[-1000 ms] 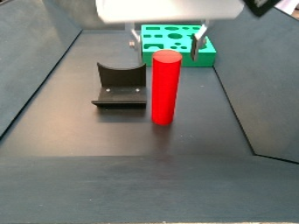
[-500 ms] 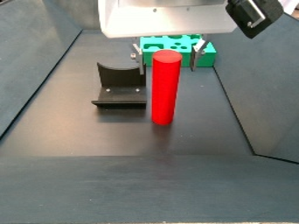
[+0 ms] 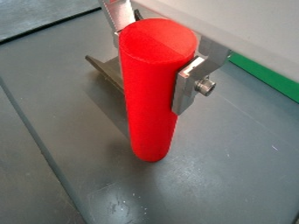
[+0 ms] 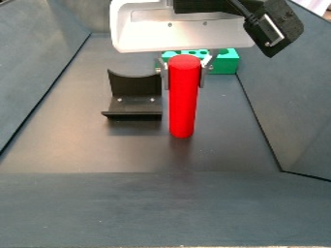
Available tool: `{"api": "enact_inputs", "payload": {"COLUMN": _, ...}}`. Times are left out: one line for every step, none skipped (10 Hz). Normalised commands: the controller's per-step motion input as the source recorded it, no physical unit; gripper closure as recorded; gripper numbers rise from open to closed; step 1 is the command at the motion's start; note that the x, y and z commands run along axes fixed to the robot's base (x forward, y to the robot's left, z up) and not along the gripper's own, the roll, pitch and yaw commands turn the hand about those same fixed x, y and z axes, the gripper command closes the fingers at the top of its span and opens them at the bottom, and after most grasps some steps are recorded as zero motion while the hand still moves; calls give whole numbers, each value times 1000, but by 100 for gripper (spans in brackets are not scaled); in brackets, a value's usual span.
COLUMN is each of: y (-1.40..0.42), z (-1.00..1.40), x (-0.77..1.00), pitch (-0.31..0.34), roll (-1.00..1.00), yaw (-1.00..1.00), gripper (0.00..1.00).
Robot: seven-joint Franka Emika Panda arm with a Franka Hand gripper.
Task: Pick up the round object. Move up. Move to above the board. Insert the round object.
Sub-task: Pick up the round object.
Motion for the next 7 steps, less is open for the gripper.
{"api": "enact_inputs", "payload": {"y": 0, "z": 0, "x": 0, "pitch": 0, "roll": 0, "yaw": 0, "gripper": 100}}
{"api": "enact_inputs", "payload": {"y": 0, "z": 0, "x": 0, "pitch": 0, "roll": 0, "yaw": 0, "gripper": 100}}
{"api": "enact_inputs", "payload": {"y": 0, "z": 0, "x": 0, "pitch": 0, "roll": 0, "yaw": 0, "gripper": 100}}
{"api": "enact_inputs", "payload": {"y": 0, "z": 0, "x": 0, "pitch": 0, "roll": 0, "yaw": 0, "gripper": 100}}
{"api": "enact_inputs", "payload": {"y": 0, "z": 0, "x": 0, "pitch": 0, "roll": 0, "yaw": 0, "gripper": 100}}
{"api": "enact_inputs", "payload": {"y": 0, "z": 0, "x": 0, "pitch": 0, "roll": 0, "yaw": 0, "gripper": 100}}
{"api": "enact_inputs", "payload": {"y": 0, "z": 0, "x": 0, "pitch": 0, "roll": 0, "yaw": 0, "gripper": 100}}
